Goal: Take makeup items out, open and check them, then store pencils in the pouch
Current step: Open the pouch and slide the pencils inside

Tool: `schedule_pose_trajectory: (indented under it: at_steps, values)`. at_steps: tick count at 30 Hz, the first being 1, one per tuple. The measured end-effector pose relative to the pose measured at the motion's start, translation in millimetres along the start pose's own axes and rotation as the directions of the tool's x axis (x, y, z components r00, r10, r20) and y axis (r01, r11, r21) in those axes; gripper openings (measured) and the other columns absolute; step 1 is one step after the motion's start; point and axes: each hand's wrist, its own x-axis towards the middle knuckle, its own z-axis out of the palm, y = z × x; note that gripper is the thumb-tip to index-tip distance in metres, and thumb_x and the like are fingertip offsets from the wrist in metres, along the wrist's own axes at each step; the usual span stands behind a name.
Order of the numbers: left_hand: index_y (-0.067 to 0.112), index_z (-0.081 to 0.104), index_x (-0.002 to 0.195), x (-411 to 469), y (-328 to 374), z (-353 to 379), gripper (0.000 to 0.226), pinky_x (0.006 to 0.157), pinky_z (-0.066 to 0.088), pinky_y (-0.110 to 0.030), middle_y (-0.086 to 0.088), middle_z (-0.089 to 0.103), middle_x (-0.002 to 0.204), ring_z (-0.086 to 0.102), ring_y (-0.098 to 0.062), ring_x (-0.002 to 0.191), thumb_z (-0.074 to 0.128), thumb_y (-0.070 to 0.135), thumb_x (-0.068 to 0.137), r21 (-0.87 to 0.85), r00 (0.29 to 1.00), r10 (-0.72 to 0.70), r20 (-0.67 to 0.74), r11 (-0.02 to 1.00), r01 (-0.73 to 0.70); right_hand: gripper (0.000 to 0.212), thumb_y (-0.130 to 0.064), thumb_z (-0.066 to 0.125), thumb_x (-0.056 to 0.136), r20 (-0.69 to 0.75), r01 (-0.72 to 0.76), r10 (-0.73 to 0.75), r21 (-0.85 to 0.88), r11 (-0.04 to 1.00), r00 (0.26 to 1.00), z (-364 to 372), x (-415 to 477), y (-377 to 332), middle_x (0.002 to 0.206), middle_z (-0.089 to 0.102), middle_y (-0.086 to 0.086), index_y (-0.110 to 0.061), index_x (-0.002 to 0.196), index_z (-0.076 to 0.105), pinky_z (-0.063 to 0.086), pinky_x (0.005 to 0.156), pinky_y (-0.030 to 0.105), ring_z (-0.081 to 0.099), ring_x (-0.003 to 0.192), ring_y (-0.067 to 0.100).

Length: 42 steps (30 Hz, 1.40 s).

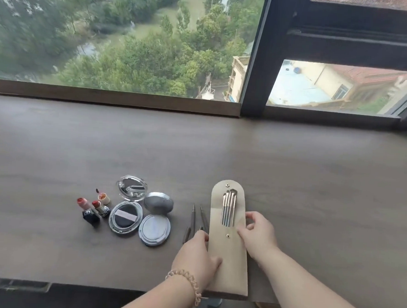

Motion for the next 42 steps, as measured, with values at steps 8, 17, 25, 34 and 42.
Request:
schedule_pose_trajectory:
  at_steps: [8,17,25,34,42]
  values:
    - [0.026,0.044,0.118,3,6,11,0.043,0.082,0.047,-0.031,0.002,0.065,0.112,0.060,-0.022,0.106,0.060,0.040,0.081,0.146,0.996,0.071,-0.062,0.987,-0.062,0.019,-0.015,0.056,0.087,-0.085,0.081,-0.092,-0.122,0.989,0.992,8,14,13,0.066,0.054,-0.009,-0.026,0.102,0.059,0.038,0.056,0.025,0.053,0.065,0.010]
    - [0.026,0.046,0.117,12,26,25,0.041,0.085,0.047,-0.034,0.000,0.065,0.111,0.060,-0.023,0.106,0.058,0.039,0.080,0.162,0.994,0.107,-0.005,0.981,-0.105,0.028,-0.008,0.057,0.085,-0.130,0.034,-0.046,-0.089,0.995,0.990,-17,27,22,0.069,0.056,0.001,-0.019,0.110,0.060,0.040,0.055,0.026,0.054,0.064,0.015]
    - [0.029,0.044,0.115,16,9,28,0.040,0.083,0.048,-0.034,0.003,0.066,0.109,0.061,-0.022,0.105,0.060,0.039,0.080,0.175,0.996,0.075,-0.037,0.982,-0.067,0.023,-0.017,0.059,0.083,-0.139,0.036,-0.077,-0.276,0.961,0.987,0,22,24,0.072,0.058,-0.006,-0.027,0.104,0.060,0.048,0.071,0.035,0.059,0.078,0.022]
    - [0.022,0.042,0.107,13,22,37,0.033,0.078,0.046,-0.034,-0.002,0.068,0.105,0.063,-0.026,0.102,0.055,0.043,0.085,0.293,0.985,0.153,-0.079,0.948,-0.124,0.043,-0.026,0.060,0.081,-0.214,0.066,-0.242,-0.606,0.793,0.946,0,9,21,0.118,0.052,0.003,-0.026,0.124,0.051,0.036,0.091,0.038,0.048,0.114,0.025]
    - [0.025,0.040,0.111,8,23,40,0.032,0.073,0.044,-0.032,-0.001,0.069,0.101,0.064,-0.025,0.099,0.050,0.040,0.084,0.356,0.976,0.197,-0.096,0.922,-0.151,0.045,-0.034,0.052,0.087,-0.067,0.168,-0.288,-0.678,0.716,0.955,-1,-3,33,0.120,0.055,-0.002,-0.027,0.131,0.044,0.028,0.097,0.036,0.045,0.120,0.021]
